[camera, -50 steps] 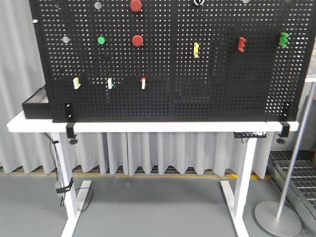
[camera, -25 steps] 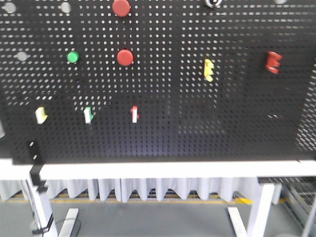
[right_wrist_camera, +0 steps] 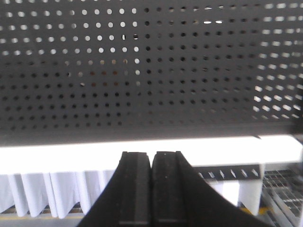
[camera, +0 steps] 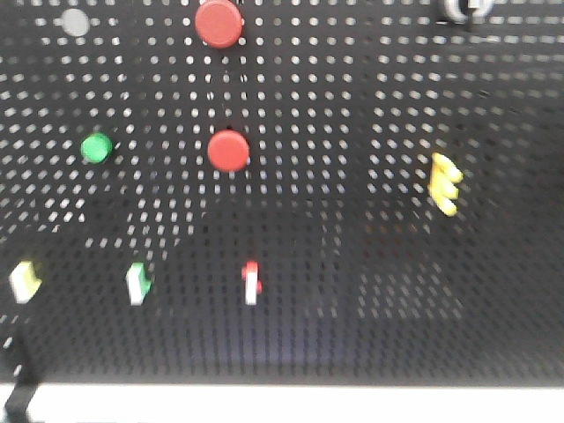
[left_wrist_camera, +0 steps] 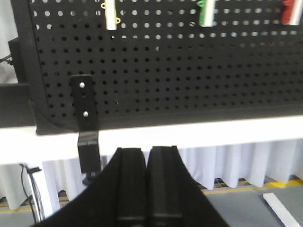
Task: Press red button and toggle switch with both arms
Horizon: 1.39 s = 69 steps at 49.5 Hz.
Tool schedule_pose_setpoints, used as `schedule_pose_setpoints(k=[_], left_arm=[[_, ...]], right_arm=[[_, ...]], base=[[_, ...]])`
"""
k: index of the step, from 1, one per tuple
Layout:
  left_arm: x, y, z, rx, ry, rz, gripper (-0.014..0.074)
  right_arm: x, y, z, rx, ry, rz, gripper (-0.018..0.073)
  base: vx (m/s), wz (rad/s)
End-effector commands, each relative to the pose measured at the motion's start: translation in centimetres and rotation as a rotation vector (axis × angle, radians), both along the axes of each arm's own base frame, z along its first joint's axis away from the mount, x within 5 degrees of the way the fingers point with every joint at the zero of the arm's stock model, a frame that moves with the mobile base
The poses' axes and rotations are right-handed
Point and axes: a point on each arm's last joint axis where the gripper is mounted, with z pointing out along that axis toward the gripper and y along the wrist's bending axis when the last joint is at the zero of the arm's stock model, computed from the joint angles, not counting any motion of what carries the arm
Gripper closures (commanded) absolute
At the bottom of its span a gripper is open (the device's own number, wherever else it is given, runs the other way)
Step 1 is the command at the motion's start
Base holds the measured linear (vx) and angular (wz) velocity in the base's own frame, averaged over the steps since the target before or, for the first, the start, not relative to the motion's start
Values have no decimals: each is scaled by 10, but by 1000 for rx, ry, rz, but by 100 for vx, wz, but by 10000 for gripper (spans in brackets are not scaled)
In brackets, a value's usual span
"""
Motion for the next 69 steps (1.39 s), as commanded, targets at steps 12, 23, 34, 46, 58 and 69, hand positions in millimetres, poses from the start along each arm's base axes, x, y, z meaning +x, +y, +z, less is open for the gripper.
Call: schedule_pose_setpoints(k=[12,23,34,46,58,69], left_arm=[[0,1,-2,-19,-63,8,594],[0,1,-2,-19,-63,8,594],[0,1,-2,-11,-66,8,594],[0,1,-2,-12,-71,9,594],[-5,4,32,-157,-342,27,594],[-6,3,119,-111,-392,19,594]], right_arm=[[-1,0,5,-15,-87,2,562],[-1,0,5,-15,-87,2,562],[-1,0,5,-15,-87,2,562],[-2,1,13,-20,-180,5,562],[-15,2,69,18,-481,23,562],[-13,1,165,-31,-430,4,562]], base=[[20,1],[7,0],[2,-1],[0,0],[0,0],[0,0]])
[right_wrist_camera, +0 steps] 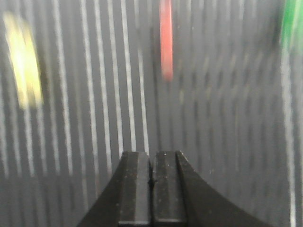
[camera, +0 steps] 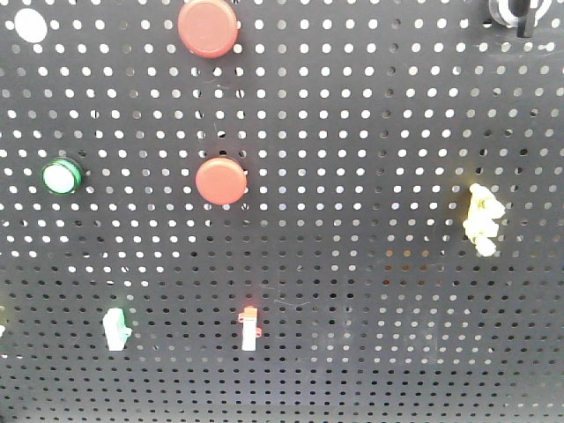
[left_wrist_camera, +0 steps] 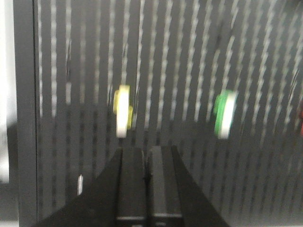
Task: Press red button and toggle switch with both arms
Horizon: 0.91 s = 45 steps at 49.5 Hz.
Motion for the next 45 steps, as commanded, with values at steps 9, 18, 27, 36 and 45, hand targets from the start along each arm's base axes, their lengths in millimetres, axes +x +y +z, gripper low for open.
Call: schedule_pose_setpoints(k=[9,18,27,36,45], left_arm=[[31,-6,138,32,-76,8,594],[60,-11,196,35,-58,-3,594],[66,-13,220,-56,-83,-33,594],[57,-28,238,-32,-82,-177,594],[62,-61,254,49,-111,-382,594]], right_arm=[[25,-2,123,-50,18,-25,562],[38,-2,156,-18,54,-13,562],[40,-1,158,39,54,17,562],[41,0,156,108,73,55,562],[40,0,157,109,56,55,562]], base=[[0,0],[0,0],[0,0],[0,0],[0,0]])
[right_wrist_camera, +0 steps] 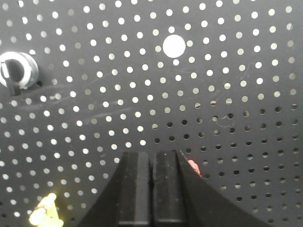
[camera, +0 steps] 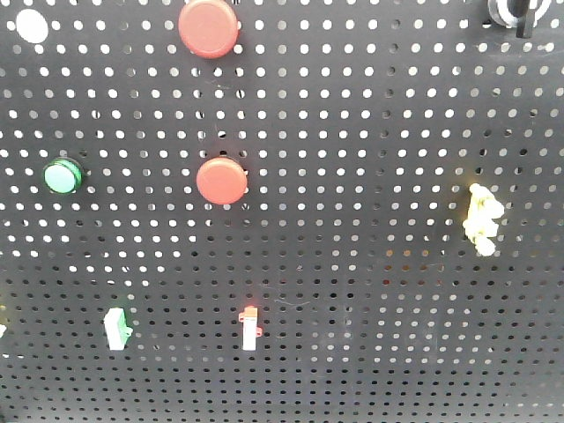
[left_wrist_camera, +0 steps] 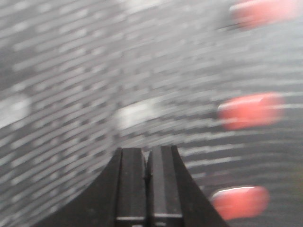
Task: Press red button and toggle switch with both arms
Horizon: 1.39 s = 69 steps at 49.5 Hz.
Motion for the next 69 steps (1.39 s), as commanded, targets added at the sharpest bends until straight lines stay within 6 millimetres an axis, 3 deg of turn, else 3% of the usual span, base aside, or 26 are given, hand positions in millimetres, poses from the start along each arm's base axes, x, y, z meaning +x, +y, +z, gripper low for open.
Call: schedule_pose_setpoints(k=[1,13,26,52,59,69], left_arm=[[3,-17,21,-1,-80,-95,594],[39,-81,33,116,-71,-262,594],[70,-107,50,123,-113,-237,594],[115,-105,34,104,-57,-128,594],[105,-100,39,116,-48,-144,594],[74,-80,45,116,-63,-159,594]], right_arm=[[-2,-1,16,7,-110,-7,562],[-3,-1,16,4,-112,-8,562],[-2,-1,16,-8,-111,-11,562],[-3,-1,16,-8,-112,-12,562],[-3,-1,17,-5,-120,-11,562],[-3,0,17,40,-121,9,562]], base=[[0,0],[0,0],[0,0],[0,0],[0,0],[0,0]])
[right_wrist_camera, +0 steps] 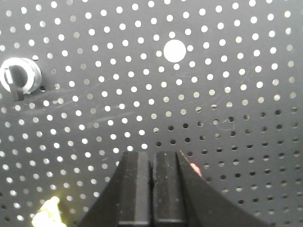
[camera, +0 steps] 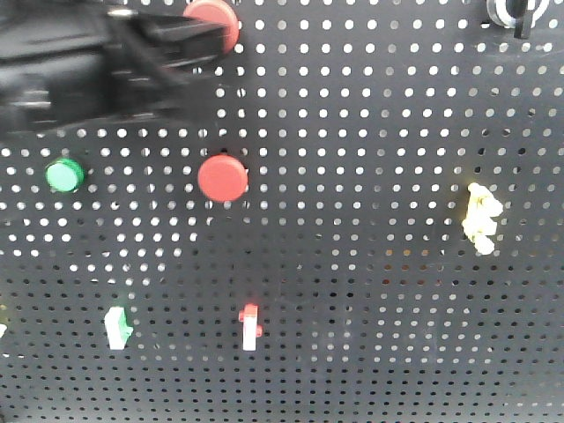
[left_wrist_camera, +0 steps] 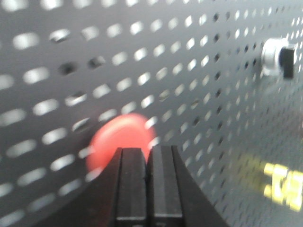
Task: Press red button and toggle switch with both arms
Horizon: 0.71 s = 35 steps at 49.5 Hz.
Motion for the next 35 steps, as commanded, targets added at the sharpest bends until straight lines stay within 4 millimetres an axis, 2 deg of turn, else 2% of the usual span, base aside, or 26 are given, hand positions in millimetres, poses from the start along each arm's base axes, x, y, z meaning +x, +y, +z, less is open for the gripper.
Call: schedule_pose_setpoints(k=[1,6,12,17,23,29,35], left_arm=[[-22,23,20,-93,-110,45,594],[-39,36,6,-96,-114,56,594],[-57,49,-24,-78,-85,66,594],[-70,60,-53,-70,-67,79,594],[-85,72,-81,-92,-59,98,594],[-93,79,-91,-117,-59,102,594],[-96,81,-91,-117,-55,98,594]], right_arm=[[-3,0,16,25,-108,2,562],[-4,1,16,-14,-80,2,562],[-2,5,19,-100,-1,31,562],[1,11,29,-177,38,91,562],[15,24,45,-245,49,240,562],[36,38,59,-214,21,418,562],[60,47,67,-174,23,559,562]], base=[[0,0],[0,0],[0,0],[0,0],[0,0],[0,0],[0,0]])
